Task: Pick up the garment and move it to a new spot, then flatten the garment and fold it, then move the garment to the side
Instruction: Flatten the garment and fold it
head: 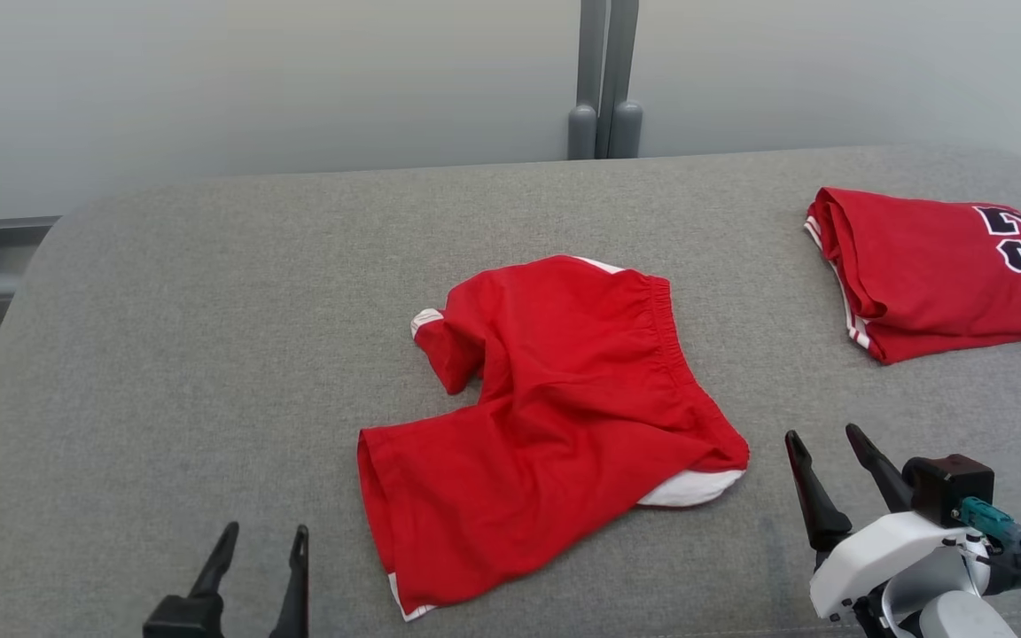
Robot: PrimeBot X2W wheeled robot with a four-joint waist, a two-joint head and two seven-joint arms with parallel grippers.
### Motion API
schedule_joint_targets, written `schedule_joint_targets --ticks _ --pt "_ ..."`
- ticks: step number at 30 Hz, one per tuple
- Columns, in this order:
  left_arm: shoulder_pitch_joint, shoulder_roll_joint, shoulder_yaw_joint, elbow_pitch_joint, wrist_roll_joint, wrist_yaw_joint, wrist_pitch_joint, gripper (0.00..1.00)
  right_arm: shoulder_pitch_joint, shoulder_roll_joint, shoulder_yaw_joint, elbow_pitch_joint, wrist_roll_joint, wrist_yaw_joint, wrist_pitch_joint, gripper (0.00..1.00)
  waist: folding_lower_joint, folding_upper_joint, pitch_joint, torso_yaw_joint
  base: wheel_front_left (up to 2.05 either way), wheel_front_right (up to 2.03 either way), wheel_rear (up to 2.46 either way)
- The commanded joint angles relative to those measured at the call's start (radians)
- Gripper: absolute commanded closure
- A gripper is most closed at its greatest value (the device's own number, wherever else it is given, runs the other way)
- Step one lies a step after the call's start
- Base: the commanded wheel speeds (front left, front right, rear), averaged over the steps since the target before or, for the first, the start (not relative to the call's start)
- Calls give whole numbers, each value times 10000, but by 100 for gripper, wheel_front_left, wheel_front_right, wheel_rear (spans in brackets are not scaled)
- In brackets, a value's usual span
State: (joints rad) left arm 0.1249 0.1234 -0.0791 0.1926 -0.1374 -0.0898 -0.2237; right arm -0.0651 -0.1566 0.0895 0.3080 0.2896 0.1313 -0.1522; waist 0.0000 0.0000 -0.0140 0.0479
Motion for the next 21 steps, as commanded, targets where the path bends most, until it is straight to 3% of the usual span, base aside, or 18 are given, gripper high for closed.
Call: schedule_joint_targets --ticks 1,9,21 --pt "209 96 -147 43 40 -86 58 0 -69 -86 58 110 90 -11 35 0 0 0 19 82 0 0 0" --pt "438 106 -1396 445 -33 -315 295 0 -438 -411 401 910 298 -11 68 0 0 0 241 396 0 0 0" --pt "-612 -134 -3053 2164 -499 -399 57 0 -1599 -607 1246 2449 554 -11 -3 0 0 0 866 541 0 0 0"
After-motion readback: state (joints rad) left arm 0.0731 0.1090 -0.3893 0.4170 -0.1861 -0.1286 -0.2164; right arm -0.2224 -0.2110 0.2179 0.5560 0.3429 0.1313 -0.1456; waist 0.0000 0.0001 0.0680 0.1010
